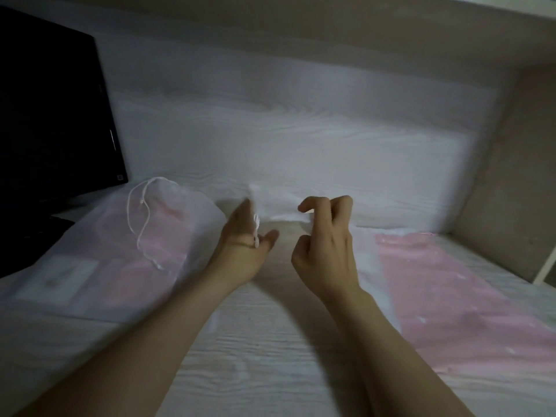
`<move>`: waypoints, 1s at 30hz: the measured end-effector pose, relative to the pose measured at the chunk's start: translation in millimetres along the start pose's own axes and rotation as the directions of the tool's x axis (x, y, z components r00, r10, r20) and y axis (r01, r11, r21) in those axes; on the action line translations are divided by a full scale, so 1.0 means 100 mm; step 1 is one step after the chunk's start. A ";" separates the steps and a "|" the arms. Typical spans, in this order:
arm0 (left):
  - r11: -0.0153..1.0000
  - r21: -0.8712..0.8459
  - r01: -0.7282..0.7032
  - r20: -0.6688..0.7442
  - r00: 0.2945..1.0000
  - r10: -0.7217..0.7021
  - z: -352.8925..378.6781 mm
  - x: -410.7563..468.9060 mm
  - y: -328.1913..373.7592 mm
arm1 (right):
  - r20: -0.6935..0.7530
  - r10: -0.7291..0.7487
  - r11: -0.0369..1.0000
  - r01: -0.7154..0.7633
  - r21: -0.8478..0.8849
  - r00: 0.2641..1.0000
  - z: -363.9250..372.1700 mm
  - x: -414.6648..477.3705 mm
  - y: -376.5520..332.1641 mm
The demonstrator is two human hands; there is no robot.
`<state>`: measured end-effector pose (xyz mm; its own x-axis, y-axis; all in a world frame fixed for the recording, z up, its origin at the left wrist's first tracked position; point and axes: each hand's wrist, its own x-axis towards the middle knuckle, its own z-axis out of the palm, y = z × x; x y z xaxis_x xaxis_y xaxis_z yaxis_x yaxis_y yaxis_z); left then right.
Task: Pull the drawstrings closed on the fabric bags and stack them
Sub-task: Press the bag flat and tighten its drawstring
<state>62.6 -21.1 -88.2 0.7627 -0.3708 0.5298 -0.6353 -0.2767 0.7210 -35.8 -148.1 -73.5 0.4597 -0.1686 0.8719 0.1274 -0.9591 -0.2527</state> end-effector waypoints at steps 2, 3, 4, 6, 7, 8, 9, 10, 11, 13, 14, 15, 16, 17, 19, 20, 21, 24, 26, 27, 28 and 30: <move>0.998 -0.050 -0.028 -0.056 0.998 0.025 -0.02 0.02 -0.05 | 0.012 -0.043 0.996 0.042 0.080 0.999 -0.02 0.00 -0.04; 0.996 -0.017 -0.082 -0.096 0.992 0.080 -0.04 0.04 -0.08 | 0.012 -0.061 0.992 0.060 0.114 0.998 -0.04 0.00 -0.06; 0.989 -0.012 -0.146 -0.126 0.982 0.143 -0.04 0.08 -0.12 | 0.008 -0.079 0.987 0.077 0.138 0.997 -0.05 0.00 -0.06; 0.972 -0.050 -0.231 -0.167 0.961 0.220 -0.09 0.13 -0.13 | -0.002 -0.104 0.980 0.102 0.169 0.995 -0.09 0.00 -0.06; 0.962 -0.080 -0.259 -0.166 0.956 0.244 -0.11 0.14 -0.11 | -0.004 -0.111 0.977 0.110 0.182 0.994 -0.11 0.00 -0.06; 0.954 -0.095 -0.285 -0.160 0.950 0.268 -0.14 0.15 -0.09 | -0.004 -0.117 0.974 0.116 0.195 0.993 -0.13 0.00 -0.06; 0.945 -0.068 -0.320 -0.144 0.941 0.308 -0.17 0.13 -0.08 | -0.005 -0.126 0.971 0.125 0.204 0.992 -0.15 0.00 -0.05; 0.939 -0.012 -0.343 -0.125 0.933 0.339 -0.18 0.12 -0.11 | -0.011 -0.140 0.968 0.139 0.208 0.990 -0.16 0.00 -0.05; 0.935 0.045 -0.351 -0.112 0.928 0.354 -0.19 0.13 -0.14 | -0.016 -0.155 0.966 0.155 0.207 0.988 -0.17 0.00 -0.04; 0.941 0.106 -0.321 -0.184 0.924 0.336 -0.23 0.13 -0.15 | -0.014 -0.156 0.971 0.156 0.183 0.988 -0.16 -0.01 -0.01; 0.949 0.100 -0.299 -0.237 0.919 0.314 -0.25 0.12 -0.11 | -0.009 -0.141 0.978 0.141 0.153 0.990 -0.14 -0.02 0.01; 0.955 0.076 -0.287 -0.280 0.913 0.297 -0.26 0.11 -0.08 | -0.008 -0.118 0.986 0.118 0.114 0.993 -0.12 -0.02 0.04; 0.956 0.070 -0.285 -0.310 0.905 0.292 -0.28 0.10 -0.03 | -0.014 -0.091 0.994 0.092 0.059 0.996 -0.09 -0.02 0.08; 0.947 0.070 -0.314 -0.333 0.887 0.319 -0.30 0.10 -0.02 | -0.026 -0.073 0.997 0.072 -0.020 0.997 -0.07 -0.02 0.14; 0.907 0.131 -0.400 -0.366 0.831 0.419 -0.33 0.08 0.02 | -0.046 -0.022 0.983 0.013 -0.181 0.999 -0.05 -0.03 0.26; 0.879 0.181 -0.441 -0.375 0.795 0.477 -0.34 0.06 0.04 | -0.049 0.018 0.972 -0.029 -0.235 0.999 -0.05 -0.04 0.31; 0.846 0.238 -0.476 -0.376 0.758 0.533 -0.35 0.04 0.05 | -0.050 0.057 0.958 -0.069 -0.279 0.997 -0.04 -0.06 0.36; 0.741 0.476 -0.473 -0.344 0.675 0.652 -0.36 0.00 0.11 | -0.034 0.165 0.909 -0.166 -0.382 0.986 0.02 -0.09 0.50; 0.677 0.561 -0.476 -0.300 0.646 0.702 -0.34 -0.01 0.09 | 0.015 0.307 0.906 -0.287 -0.311 0.952 0.06 -0.10 0.63; 0.656 0.576 -0.488 -0.274 0.640 0.718 -0.34 0.00 0.07 | 0.025 0.362 0.908 -0.346 -0.237 0.932 0.07 -0.09 0.66; 0.644 0.580 -0.498 -0.248 0.645 0.722 -0.33 0.02 0.03 | 0.028 0.430 0.897 -0.424 -0.124 0.902 0.06 -0.08 0.66; 0.638 0.579 -0.508 -0.193 0.675 0.712 -0.32 0.08 -0.06 | 0.082 0.635 0.721 -0.627 0.295 0.768 0.02 0.00 0.56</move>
<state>76.2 5.7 -74.6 0.0858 -0.2764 0.9572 -0.8627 -0.5012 -0.0674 -27.4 -201.2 -88.7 0.5062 -0.7198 0.4751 0.0630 -0.5186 -0.8527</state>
